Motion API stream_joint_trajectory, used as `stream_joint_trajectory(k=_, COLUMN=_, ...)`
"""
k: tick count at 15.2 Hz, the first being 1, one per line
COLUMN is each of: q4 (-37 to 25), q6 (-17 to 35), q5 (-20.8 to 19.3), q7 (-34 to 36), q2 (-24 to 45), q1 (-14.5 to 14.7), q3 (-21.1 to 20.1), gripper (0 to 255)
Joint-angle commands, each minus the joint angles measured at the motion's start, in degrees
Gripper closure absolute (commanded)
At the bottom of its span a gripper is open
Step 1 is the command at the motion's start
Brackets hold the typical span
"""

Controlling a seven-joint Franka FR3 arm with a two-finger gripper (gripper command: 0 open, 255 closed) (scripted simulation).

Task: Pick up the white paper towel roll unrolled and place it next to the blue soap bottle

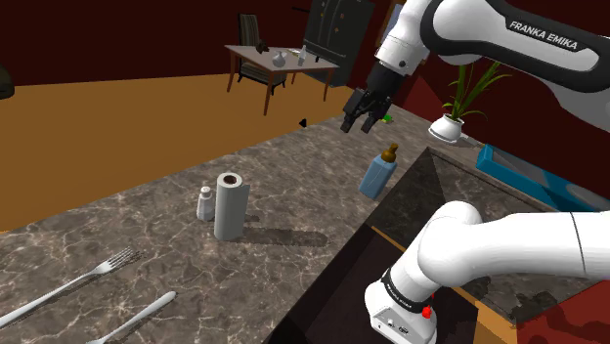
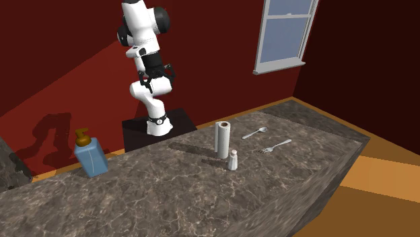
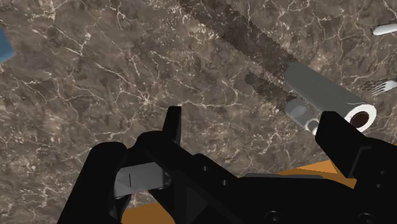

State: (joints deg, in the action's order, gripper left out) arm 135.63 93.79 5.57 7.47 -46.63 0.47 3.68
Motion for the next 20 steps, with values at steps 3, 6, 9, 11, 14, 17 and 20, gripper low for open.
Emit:
stream_joint_trajectory(k=3, q4=1.4, q6=3.0, q5=1.4, q7=1.8, q2=1.3, q1=0.8, q3=-2.0, gripper=0)
stream_joint_trajectory(k=6, q4=2.8, q6=7.7, q5=3.3, q7=4.5, q2=3.9, q1=1.9, q3=-5.0, gripper=0)
stream_joint_trajectory(k=9, q4=3.6, q6=12.4, q5=5.0, q7=7.1, q2=7.1, q1=3.1, q3=-7.9, gripper=0)
stream_joint_trajectory(k=11, q4=3.7, q6=15.5, q5=6.0, q7=8.8, q2=9.7, q1=3.8, q3=-9.9, gripper=0)
stream_joint_trajectory(k=14, q4=3.4, q6=20.1, q5=7.2, q7=11.4, q2=14.0, q1=4.7, q3=-12.9, gripper=0)
stream_joint_trajectory(k=17, q4=2.3, q6=24.6, q5=7.9, q7=14.0, q2=18.9, q1=5.4, q3=-15.7, gripper=0)
stream_joint_trajectory(k=20, q4=0.5, q6=28.9, q5=7.9, q7=16.9, q2=24.3, q1=5.9, q3=-18.6, gripper=0)
